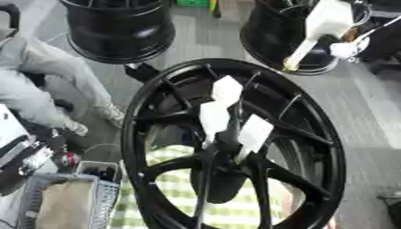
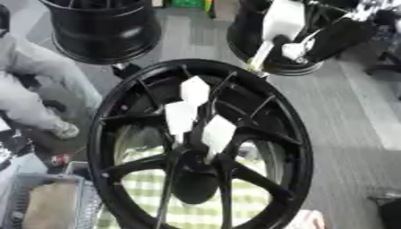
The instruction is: Pull the pin out of the wheel hub.
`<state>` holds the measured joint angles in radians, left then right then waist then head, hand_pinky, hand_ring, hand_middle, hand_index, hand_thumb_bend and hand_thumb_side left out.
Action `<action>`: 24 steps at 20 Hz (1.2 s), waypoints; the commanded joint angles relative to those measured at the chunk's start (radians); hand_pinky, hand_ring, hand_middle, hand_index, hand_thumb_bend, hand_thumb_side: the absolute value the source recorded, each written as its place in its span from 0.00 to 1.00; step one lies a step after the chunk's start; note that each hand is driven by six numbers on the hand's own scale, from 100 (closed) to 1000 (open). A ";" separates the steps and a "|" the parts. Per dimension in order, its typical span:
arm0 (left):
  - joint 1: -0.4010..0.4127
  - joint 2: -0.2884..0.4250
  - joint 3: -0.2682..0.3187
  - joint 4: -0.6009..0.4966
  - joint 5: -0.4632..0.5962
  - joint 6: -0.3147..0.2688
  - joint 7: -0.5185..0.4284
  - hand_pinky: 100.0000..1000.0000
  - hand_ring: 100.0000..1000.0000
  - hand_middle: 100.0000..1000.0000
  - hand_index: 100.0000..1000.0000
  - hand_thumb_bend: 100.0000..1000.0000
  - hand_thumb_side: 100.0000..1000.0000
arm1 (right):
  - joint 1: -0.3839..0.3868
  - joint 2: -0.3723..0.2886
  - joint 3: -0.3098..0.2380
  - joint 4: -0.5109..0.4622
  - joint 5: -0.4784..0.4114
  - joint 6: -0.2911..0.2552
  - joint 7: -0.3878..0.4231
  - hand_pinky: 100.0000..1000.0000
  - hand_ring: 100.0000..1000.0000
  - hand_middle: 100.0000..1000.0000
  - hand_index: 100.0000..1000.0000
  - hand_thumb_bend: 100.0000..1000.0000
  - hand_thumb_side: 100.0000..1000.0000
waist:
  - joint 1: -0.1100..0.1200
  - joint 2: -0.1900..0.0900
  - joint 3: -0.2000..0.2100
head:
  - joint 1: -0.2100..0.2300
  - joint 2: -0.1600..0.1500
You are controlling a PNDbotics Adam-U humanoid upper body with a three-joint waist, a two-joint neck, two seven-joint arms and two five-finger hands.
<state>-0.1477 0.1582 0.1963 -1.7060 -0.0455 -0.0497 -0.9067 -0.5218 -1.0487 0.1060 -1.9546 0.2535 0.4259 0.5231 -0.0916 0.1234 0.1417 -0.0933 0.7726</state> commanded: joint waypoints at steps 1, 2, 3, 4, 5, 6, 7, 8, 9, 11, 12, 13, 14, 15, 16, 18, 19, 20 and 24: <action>-0.004 0.020 0.014 -0.019 0.000 0.004 0.000 0.71 0.71 0.59 0.69 0.00 0.69 | 0.062 -0.067 -0.110 0.053 0.000 0.006 -0.104 0.62 0.51 0.26 0.46 0.00 0.02 | 0.006 -0.013 -0.008 | 0.010 -0.003; -0.004 0.019 0.016 -0.019 0.000 0.005 0.000 0.71 0.71 0.59 0.69 0.00 0.69 | 0.103 -0.068 -0.145 0.078 0.002 0.010 -0.150 0.62 0.51 0.26 0.46 0.00 0.02 | 0.008 -0.013 -0.013 | 0.013 -0.003; -0.004 0.018 0.018 -0.019 0.000 0.005 0.000 0.71 0.71 0.59 0.69 0.00 0.69 | 0.140 -0.066 -0.173 0.097 0.001 0.008 -0.194 0.61 0.50 0.25 0.46 0.00 0.01 | 0.009 -0.012 -0.016 | 0.015 -0.003; -0.004 0.017 0.021 -0.020 0.001 0.006 0.000 0.71 0.71 0.59 0.69 0.00 0.69 | 0.184 -0.057 -0.207 0.121 -0.001 0.010 -0.246 0.60 0.50 0.25 0.46 0.00 0.00 | 0.012 -0.012 -0.021 | 0.019 -0.003; -0.004 0.016 0.024 -0.020 0.003 0.006 0.000 0.71 0.71 0.59 0.69 0.00 0.69 | 0.227 -0.046 -0.238 0.140 -0.005 0.008 -0.299 0.59 0.50 0.25 0.46 0.00 0.00 | 0.014 -0.012 -0.025 | 0.022 -0.003; -0.004 0.016 0.027 -0.021 0.004 0.006 0.000 0.71 0.71 0.59 0.69 0.00 0.69 | 0.273 -0.028 -0.270 0.161 -0.010 0.006 -0.356 0.58 0.49 0.24 0.46 0.00 0.01 | 0.016 -0.011 -0.029 | 0.025 -0.003; -0.004 0.016 0.030 -0.021 0.004 0.005 0.000 0.71 0.71 0.59 0.69 0.00 0.69 | 0.319 -0.004 -0.304 0.181 -0.014 0.005 -0.416 0.57 0.49 0.24 0.46 0.00 0.02 | 0.018 -0.011 -0.033 | 0.027 -0.003; -0.004 0.015 0.033 -0.021 0.005 0.005 0.000 0.71 0.71 0.59 0.69 0.00 0.69 | 0.364 0.025 -0.337 0.200 -0.017 0.005 -0.478 0.56 0.49 0.24 0.46 0.00 0.02 | 0.020 -0.011 -0.037 | 0.029 -0.003; -0.005 0.015 0.034 -0.021 0.006 0.005 0.000 0.71 0.71 0.59 0.69 0.00 0.68 | 0.402 0.051 -0.362 0.215 -0.021 0.004 -0.535 0.56 0.48 0.24 0.46 0.00 0.02 | 0.021 -0.011 -0.039 | 0.031 -0.003; -0.006 0.014 0.036 -0.021 0.007 0.005 0.000 0.71 0.71 0.59 0.69 0.00 0.68 | 0.480 0.116 -0.408 0.244 -0.032 0.006 -0.644 0.55 0.48 0.25 0.47 0.00 0.03 | 0.023 -0.010 -0.044 | 0.035 -0.003; -0.007 0.014 0.038 -0.022 0.008 0.005 0.000 0.71 0.71 0.59 0.69 0.00 0.68 | 0.522 0.154 -0.426 0.256 -0.040 0.008 -0.692 0.55 0.49 0.27 0.49 0.00 0.04 | 0.023 -0.009 -0.046 | 0.036 -0.003; -0.007 0.014 0.039 -0.022 0.008 0.005 0.000 0.71 0.71 0.59 0.69 0.00 0.68 | 0.555 0.184 -0.438 0.261 -0.046 0.010 -0.730 0.55 0.49 0.28 0.50 0.00 0.00 | 0.022 -0.009 -0.047 | 0.036 -0.003; -0.006 0.014 0.039 -0.022 0.009 0.007 0.000 0.71 0.71 0.59 0.69 0.00 0.69 | 0.587 0.220 -0.448 0.269 -0.051 0.018 -0.763 0.56 0.50 0.34 0.56 0.00 0.07 | 0.022 -0.009 -0.048 | 0.037 -0.003; -0.006 0.013 0.039 -0.022 0.008 0.008 0.000 0.71 0.71 0.59 0.69 0.00 0.69 | 0.614 0.254 -0.456 0.274 -0.052 0.025 -0.791 0.57 0.51 0.39 0.61 0.00 0.10 | 0.022 -0.009 -0.048 | 0.037 -0.003; -0.006 0.012 0.039 -0.023 0.008 0.008 0.000 0.71 0.71 0.59 0.69 0.00 0.69 | 0.639 0.294 -0.467 0.283 -0.051 0.038 -0.818 0.57 0.53 0.48 0.72 0.00 0.16 | 0.022 -0.009 -0.049 | 0.038 -0.003; -0.007 0.011 0.040 -0.024 0.008 0.009 0.000 0.71 0.71 0.59 0.69 0.00 0.69 | 0.672 0.370 -0.487 0.300 -0.052 0.068 -0.887 0.58 0.59 0.65 0.86 0.00 0.31 | 0.023 -0.010 -0.048 | 0.038 -0.003; -0.007 0.010 0.041 -0.024 0.008 0.009 0.000 0.71 0.71 0.59 0.69 0.00 0.69 | 0.684 0.406 -0.493 0.309 -0.060 0.081 -0.928 0.58 0.61 0.71 0.90 0.00 0.39 | 0.024 -0.011 -0.047 | 0.037 -0.003; -0.006 0.009 0.041 -0.024 0.009 0.010 0.000 0.71 0.71 0.59 0.69 0.00 0.69 | 0.693 0.436 -0.497 0.318 -0.069 0.094 -0.967 0.59 0.63 0.76 0.93 0.00 0.45 | 0.025 -0.012 -0.046 | 0.038 -0.003; -0.006 0.007 0.042 -0.024 0.013 0.008 0.000 0.71 0.71 0.59 0.69 0.00 0.68 | 0.699 0.512 -0.505 0.330 -0.083 0.127 -1.118 0.62 0.71 0.82 0.96 0.00 0.54 | 0.031 -0.018 -0.044 | 0.036 -0.003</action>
<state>-0.1440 0.1567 0.2319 -1.7122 -0.0424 -0.0422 -0.9064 0.1786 -0.5303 -0.3816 -1.6206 0.1780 0.5432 -0.5477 -0.0611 0.1143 0.0974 -0.0566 0.7726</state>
